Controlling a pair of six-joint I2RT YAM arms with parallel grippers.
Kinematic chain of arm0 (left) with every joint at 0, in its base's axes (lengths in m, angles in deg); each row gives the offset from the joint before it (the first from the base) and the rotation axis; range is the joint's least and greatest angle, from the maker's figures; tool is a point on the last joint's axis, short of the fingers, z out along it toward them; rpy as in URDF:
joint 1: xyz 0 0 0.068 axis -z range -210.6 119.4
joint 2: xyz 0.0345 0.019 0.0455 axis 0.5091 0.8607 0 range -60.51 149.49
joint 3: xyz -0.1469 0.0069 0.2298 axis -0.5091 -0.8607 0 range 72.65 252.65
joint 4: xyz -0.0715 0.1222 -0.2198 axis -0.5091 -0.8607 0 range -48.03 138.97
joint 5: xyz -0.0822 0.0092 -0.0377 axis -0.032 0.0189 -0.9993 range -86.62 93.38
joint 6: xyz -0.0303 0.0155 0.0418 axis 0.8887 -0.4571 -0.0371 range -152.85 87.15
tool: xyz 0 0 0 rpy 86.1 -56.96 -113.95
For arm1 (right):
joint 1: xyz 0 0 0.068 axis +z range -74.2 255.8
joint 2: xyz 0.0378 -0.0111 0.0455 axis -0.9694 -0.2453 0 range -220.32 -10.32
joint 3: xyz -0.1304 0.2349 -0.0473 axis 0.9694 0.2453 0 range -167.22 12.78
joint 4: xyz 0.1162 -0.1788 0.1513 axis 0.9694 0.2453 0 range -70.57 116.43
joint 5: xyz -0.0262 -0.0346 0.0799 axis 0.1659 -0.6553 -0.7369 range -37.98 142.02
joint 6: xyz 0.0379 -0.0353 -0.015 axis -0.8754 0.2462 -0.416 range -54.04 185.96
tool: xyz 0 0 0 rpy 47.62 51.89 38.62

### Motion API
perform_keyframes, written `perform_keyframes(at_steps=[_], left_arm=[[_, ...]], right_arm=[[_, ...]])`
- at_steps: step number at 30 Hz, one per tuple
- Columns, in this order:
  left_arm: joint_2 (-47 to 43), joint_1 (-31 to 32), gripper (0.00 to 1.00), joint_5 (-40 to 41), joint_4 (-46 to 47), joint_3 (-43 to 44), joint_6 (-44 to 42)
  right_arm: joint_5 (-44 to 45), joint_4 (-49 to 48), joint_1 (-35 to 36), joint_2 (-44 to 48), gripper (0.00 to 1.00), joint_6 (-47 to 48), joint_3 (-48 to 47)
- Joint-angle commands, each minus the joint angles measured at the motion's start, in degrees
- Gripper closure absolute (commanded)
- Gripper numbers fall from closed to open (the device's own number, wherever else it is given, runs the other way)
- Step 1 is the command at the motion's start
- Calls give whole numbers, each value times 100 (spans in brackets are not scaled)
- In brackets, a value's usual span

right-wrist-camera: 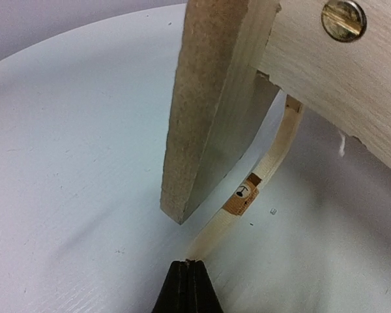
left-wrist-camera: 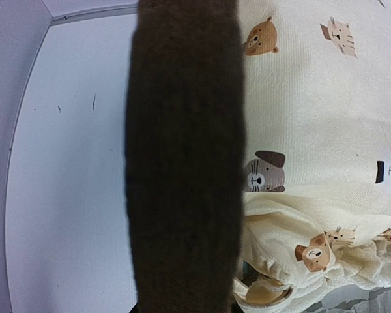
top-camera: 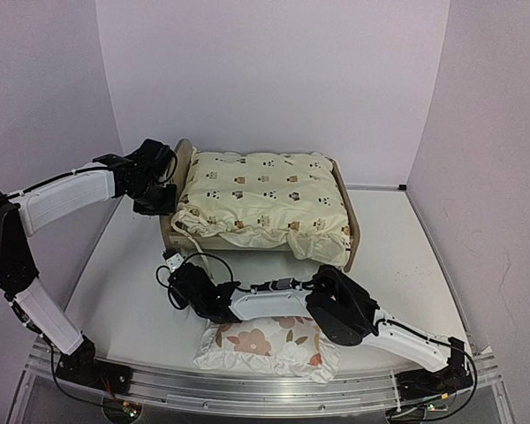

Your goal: Set up the pet bed

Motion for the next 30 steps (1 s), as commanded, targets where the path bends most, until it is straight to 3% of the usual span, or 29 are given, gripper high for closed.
perform_keyframes(at_steps=[1,7,16,30], left_arm=[[-560,8,100,339,694,165,-112],[-690,5,100,465,706,-106,-31],[-990,6,96,524,953,-731,113],[-1604,9,41,260,808,-1204,296]], right_arm=[[-238,250,-21,401,100,-108,684],[-1009,49,-18,1363,100,-282,1751],[-2564,37,0,2100,100,-689,2362],[-3464,135,249,2852,100,-913,2872]])
